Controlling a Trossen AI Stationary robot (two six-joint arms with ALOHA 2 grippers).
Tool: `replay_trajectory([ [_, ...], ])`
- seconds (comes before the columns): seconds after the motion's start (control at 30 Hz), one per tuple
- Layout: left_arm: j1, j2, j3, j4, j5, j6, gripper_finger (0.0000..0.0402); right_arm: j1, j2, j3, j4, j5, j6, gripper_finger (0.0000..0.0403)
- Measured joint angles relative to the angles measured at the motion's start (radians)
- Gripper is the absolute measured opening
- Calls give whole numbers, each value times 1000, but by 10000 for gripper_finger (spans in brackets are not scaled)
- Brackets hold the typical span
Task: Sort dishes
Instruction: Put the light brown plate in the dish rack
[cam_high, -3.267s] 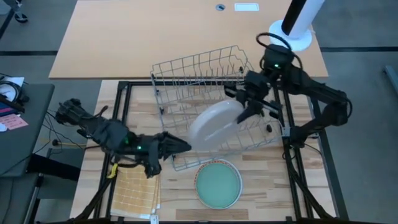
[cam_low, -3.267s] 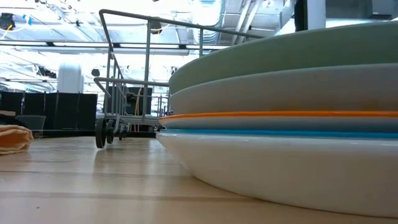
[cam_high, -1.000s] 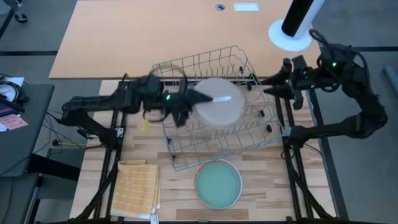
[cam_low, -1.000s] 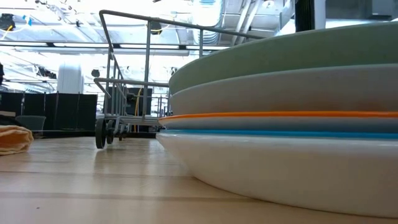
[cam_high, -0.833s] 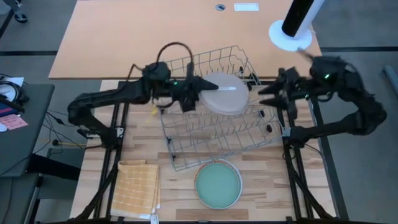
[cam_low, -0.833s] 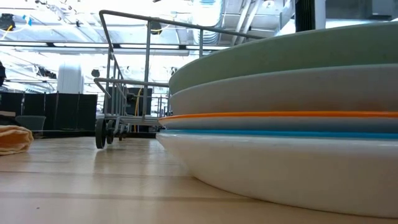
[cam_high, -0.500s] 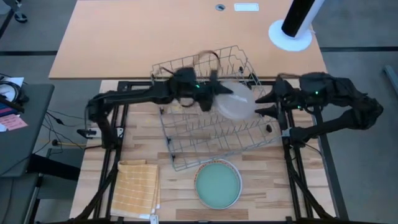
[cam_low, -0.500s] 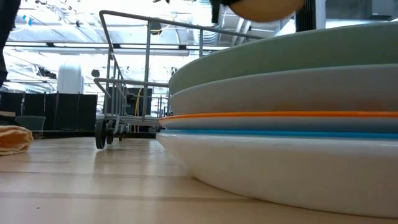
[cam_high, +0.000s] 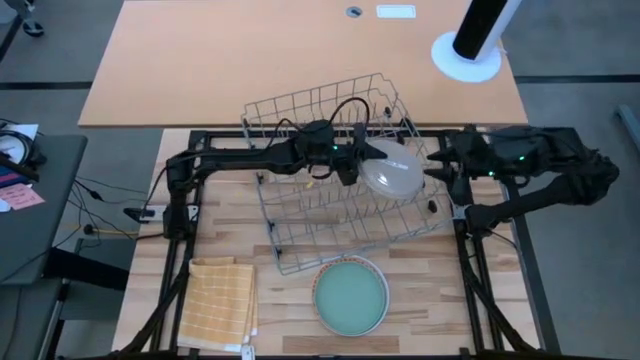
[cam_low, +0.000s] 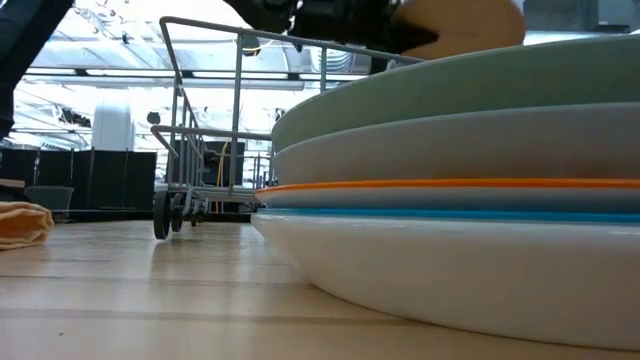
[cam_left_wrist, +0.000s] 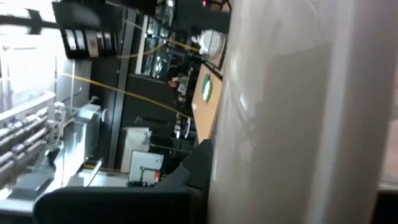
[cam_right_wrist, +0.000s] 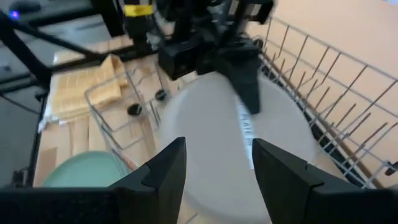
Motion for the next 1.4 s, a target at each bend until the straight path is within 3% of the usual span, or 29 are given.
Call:
replay_trajectory([
  [0.27,-5,9,0,18,-22,-70,35,73,61,-169,-91,27,-29,187],
  [0.5,-2,12,-2,-38,-42,-147,35,201,154,-234,-95,292,-13,187],
  [0.93,0,12,-2,-108,-122,-253,36,327,278,-229,-142,552,109,197],
  [1.13,3,12,0,-98,-156,-327,36,336,294,-157,-152,535,175,229],
  [1.3,1,9,0,-88,-181,-405,36,337,293,-118,-164,532,100,238],
  [1.4,-14,7,0,-81,-205,-406,36,337,294,-116,-169,593,34,234],
])
